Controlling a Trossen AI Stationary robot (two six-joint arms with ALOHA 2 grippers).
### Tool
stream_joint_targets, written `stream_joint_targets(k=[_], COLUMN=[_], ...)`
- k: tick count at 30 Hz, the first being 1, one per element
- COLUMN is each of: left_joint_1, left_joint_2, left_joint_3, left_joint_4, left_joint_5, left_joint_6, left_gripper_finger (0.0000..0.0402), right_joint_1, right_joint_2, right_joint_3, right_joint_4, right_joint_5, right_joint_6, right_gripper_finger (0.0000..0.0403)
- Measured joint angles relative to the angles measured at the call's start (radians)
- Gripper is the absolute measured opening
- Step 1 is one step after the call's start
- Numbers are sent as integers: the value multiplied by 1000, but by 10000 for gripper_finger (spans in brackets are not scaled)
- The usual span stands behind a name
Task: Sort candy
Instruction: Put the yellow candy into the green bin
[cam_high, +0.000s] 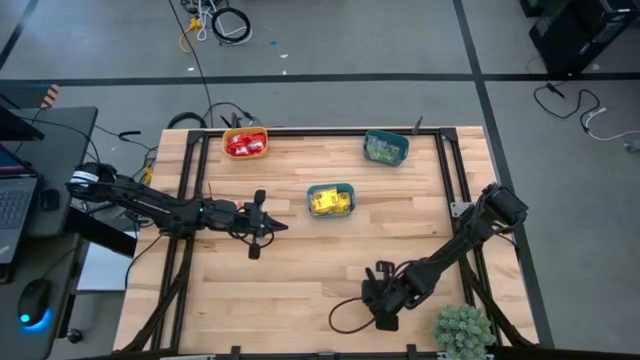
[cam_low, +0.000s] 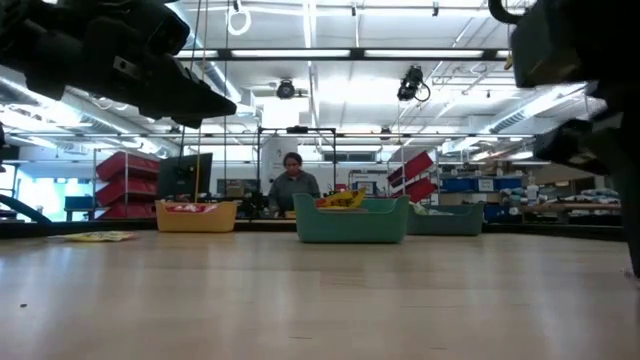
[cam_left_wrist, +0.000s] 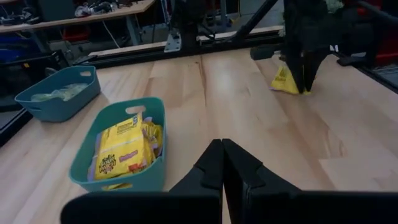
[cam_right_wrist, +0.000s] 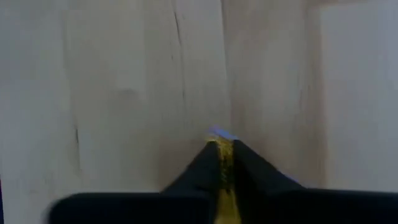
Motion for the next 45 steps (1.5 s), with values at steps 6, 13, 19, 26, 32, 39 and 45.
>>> stream_joint_targets(k=[6,13,19,26,32,39,45], left_joint_1=[0,0,0,-8,-8,-8,-8], left_joint_2=[0,0,0,0,0,0,0], left_joint_3=[0,0,0,0,0,0,0], left_joint_4=[0,5,4,-27,-41,-41,-42], left_joint_5=[-26,-40,-40,-39,-39,-38,-38], left_joint_6=[-5,0,-2,0,1,2,-15], left_gripper_finger=[3,3,3,3,3,3,4], right_joint_1=[-29,-121,-259,-255,-114,-35,-50], right_joint_2=[-23,-56,-59,-59,-59,-59,-59], right_joint_3=[52,161,247,250,217,95,1], right_joint_4=[-99,-234,-276,-357,-372,-256,-103], right_joint_5=[32,182,267,92,77,100,101], right_joint_6=[-69,-232,-332,-374,-317,-141,-161], right_gripper_finger=[6,0,0,37,118,165,149])
